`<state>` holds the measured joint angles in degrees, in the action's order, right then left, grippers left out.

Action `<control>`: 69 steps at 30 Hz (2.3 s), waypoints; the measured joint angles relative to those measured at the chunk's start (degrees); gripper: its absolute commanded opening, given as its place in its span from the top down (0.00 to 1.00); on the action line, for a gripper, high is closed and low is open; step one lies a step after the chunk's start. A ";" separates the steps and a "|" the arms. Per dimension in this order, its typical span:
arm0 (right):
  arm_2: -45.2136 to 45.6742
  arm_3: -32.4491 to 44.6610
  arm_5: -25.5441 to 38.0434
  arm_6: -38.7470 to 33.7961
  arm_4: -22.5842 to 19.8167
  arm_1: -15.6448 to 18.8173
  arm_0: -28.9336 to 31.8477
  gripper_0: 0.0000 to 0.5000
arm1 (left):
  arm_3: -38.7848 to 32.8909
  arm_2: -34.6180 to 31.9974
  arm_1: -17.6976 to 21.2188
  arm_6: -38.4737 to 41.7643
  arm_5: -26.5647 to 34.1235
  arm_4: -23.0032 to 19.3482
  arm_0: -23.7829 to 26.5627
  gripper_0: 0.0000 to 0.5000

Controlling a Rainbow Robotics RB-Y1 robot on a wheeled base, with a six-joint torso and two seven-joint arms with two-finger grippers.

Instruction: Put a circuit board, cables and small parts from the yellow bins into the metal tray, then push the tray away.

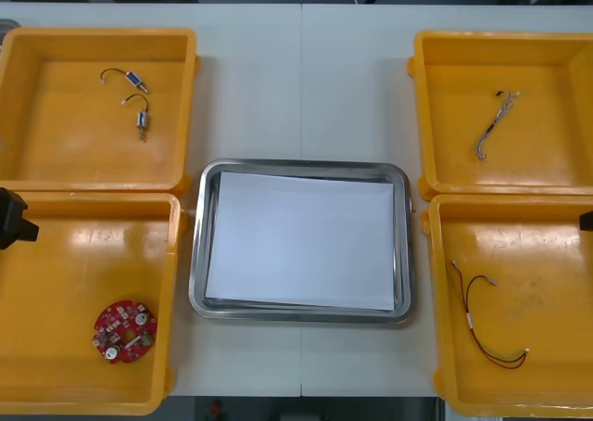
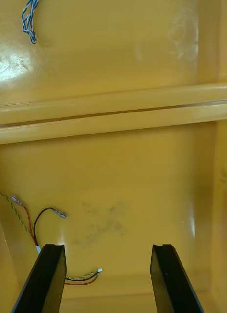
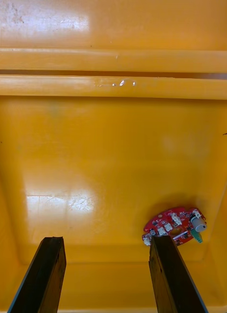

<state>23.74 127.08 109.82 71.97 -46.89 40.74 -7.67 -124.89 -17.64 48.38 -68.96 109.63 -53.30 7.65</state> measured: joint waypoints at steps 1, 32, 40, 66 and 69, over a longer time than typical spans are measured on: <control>0.00 0.00 0.00 0.00 0.00 0.00 0.00 0.00 | 0.00 0.00 0.00 0.00 0.00 0.00 0.00 0.00; 0.00 0.00 0.00 0.00 0.00 0.00 0.00 0.00 | -0.01 0.00 0.00 0.00 0.00 0.00 0.00 0.00; 0.00 0.00 0.00 0.00 0.00 0.00 0.00 0.00 | -0.01 0.00 0.00 0.00 0.00 0.00 0.00 0.00; 0.00 0.00 0.00 0.00 0.00 0.00 0.00 0.00 | -0.01 0.00 0.00 0.00 0.00 0.00 0.00 0.00; 0.00 0.00 0.00 0.00 0.00 0.00 0.00 0.00 | -0.01 0.00 0.00 0.00 0.00 0.00 0.00 0.00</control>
<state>23.74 127.08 109.82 71.97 -46.89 40.74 -7.67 -124.90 -17.64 48.38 -68.96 109.63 -53.30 7.65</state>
